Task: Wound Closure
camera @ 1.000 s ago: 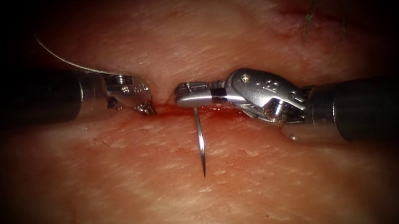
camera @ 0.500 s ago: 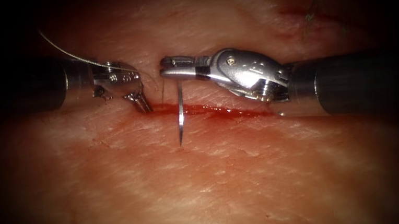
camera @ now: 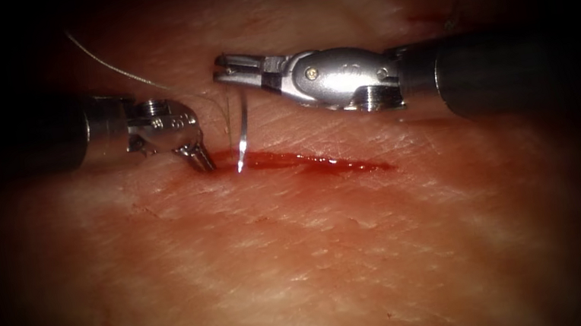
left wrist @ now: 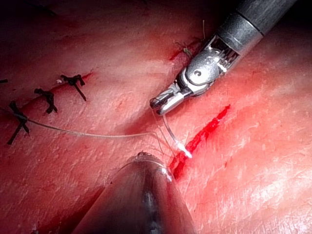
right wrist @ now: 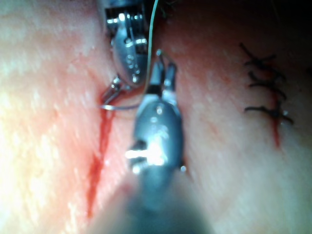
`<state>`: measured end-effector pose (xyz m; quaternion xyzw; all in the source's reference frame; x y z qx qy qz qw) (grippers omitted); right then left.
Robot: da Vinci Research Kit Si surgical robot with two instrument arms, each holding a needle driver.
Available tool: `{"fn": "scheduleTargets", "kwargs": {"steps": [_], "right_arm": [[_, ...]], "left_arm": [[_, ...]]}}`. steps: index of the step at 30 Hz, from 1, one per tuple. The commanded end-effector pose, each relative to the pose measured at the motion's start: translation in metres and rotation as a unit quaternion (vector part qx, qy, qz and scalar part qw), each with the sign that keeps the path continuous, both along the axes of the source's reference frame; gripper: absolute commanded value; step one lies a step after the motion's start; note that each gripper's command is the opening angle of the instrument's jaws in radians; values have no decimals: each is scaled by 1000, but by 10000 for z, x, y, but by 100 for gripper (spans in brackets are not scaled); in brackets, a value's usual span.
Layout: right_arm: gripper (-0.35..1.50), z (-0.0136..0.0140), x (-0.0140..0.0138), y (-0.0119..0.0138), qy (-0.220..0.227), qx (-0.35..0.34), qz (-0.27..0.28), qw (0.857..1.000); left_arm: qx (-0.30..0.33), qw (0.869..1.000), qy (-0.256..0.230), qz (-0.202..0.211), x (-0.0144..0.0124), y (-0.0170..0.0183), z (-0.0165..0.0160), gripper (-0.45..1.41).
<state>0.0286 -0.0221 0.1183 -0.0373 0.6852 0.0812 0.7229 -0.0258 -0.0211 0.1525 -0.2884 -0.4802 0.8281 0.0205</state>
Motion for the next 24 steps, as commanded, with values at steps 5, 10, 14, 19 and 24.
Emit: {"fn": "scheduleTargets", "kwargs": {"steps": [5, 10, 14, 19, 24], "right_arm": [[-35, 10, 13, -5, -4, -22, 0, 1000], [-35, 15, 20, -7, -8, -39, 2, 999], [-35, 16, 22, -7, -11, -51, 2, 999], [-35, 18, 24, -14, -14, -59, 1, 998], [-35, 24, 26, -27, -22, -64, -8, 998]], "left_arm": [[-1, 1000, 0, 0, -6, -4, 4, -45], [-1, 1000, 0, -2, -7, -6, -2, -45], [0, 1000, -1, -3, -8, -10, -7, -45], [-2, 1000, 0, -6, -8, -10, -11, -45], [-4, 1000, 0, -9, -8, -8, -11, -45]]}}
